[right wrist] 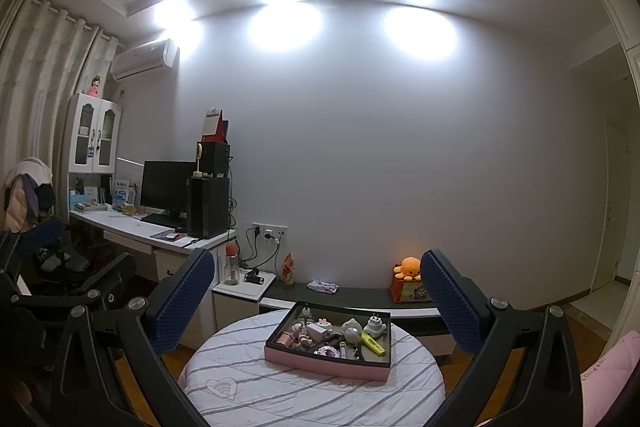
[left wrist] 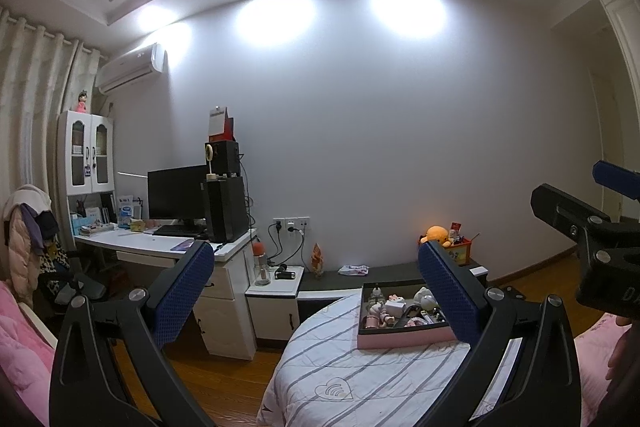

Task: Organize rigid objects

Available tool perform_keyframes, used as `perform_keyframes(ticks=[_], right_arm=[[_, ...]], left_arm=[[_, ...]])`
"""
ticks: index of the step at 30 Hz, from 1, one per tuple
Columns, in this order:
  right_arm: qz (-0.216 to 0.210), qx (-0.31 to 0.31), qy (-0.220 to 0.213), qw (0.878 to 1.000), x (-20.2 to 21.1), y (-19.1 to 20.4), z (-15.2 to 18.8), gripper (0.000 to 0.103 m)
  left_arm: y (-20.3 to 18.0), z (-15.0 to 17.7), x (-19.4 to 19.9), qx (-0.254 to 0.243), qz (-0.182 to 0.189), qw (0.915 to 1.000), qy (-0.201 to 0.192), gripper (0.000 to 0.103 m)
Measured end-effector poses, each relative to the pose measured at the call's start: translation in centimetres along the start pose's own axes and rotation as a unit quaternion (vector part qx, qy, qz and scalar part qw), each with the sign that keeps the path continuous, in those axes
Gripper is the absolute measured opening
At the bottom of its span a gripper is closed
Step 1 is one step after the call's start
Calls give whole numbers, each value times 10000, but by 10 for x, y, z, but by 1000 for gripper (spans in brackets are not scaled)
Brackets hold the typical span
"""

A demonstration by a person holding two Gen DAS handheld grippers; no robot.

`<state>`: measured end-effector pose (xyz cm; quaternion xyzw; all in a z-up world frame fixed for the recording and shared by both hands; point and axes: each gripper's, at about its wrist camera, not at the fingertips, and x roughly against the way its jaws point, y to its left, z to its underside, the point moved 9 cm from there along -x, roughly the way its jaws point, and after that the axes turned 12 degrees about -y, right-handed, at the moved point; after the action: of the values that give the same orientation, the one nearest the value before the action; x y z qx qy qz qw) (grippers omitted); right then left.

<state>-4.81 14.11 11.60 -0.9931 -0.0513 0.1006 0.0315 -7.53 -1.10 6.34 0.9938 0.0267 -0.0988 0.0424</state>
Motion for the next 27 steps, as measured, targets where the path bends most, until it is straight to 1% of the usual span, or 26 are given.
perform_keyframes(ticks=[11,17,19,22,27], right_arm=[[-42,12,35,10000,-1,3,1,103],[-41,29,68,10000,-2,5,2,103],[-50,25,80,10000,-2,5,2,103],[-52,34,87,9999,-1,6,2,103],[-58,41,104,9999,-1,7,3,103]], left_arm=[[4,1,1,7,36,10000,29,103],[7,0,2,93,52,9999,-56,103],[7,0,2,108,109,9999,-24,103],[9,1,1,56,52,10000,-5,103],[8,3,0,11,68,10000,37,103]])
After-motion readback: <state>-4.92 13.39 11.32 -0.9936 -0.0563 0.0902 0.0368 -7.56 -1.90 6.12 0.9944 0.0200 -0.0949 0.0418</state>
